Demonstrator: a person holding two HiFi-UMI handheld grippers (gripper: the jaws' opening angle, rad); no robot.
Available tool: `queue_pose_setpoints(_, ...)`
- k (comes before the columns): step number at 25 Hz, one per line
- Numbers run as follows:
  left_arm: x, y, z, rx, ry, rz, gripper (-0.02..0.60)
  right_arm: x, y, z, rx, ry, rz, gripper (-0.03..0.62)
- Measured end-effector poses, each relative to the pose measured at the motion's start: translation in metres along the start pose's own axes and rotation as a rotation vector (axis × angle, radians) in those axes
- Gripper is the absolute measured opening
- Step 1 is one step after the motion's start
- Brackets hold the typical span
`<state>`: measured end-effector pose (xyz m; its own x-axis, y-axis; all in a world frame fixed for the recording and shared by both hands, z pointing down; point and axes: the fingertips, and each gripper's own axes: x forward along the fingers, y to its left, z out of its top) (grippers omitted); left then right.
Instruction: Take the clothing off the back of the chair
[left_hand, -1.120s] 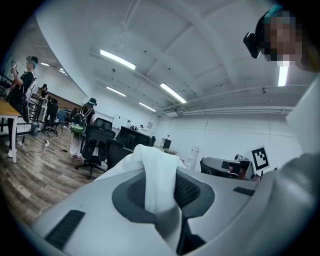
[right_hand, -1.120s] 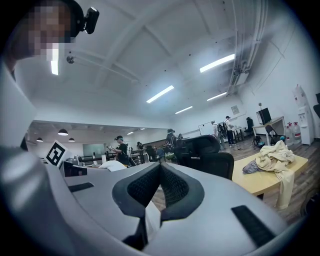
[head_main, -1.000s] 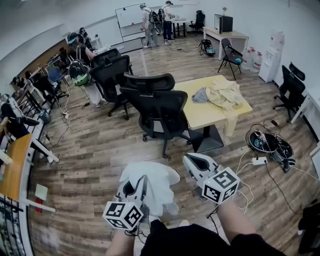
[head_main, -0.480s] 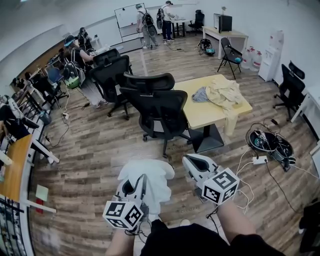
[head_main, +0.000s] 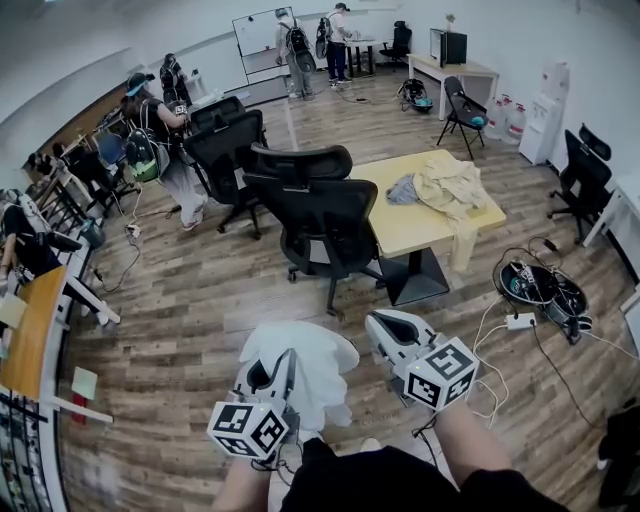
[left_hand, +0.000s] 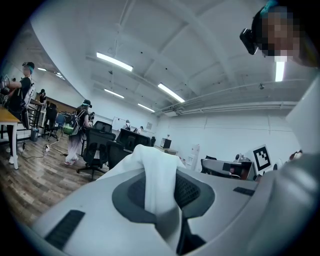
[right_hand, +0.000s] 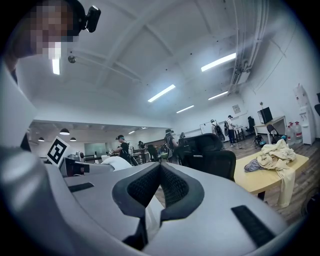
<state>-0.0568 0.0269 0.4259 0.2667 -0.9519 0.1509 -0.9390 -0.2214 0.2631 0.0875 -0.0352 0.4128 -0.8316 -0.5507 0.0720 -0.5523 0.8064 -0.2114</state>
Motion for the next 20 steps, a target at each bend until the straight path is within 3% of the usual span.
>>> queue_pose_setpoints(20,-0.020,0.006,0.003,0.008,-0.015,0.027,0.086,0.001,0.018,-0.005,-0.011,0.001,0.022,0.012)
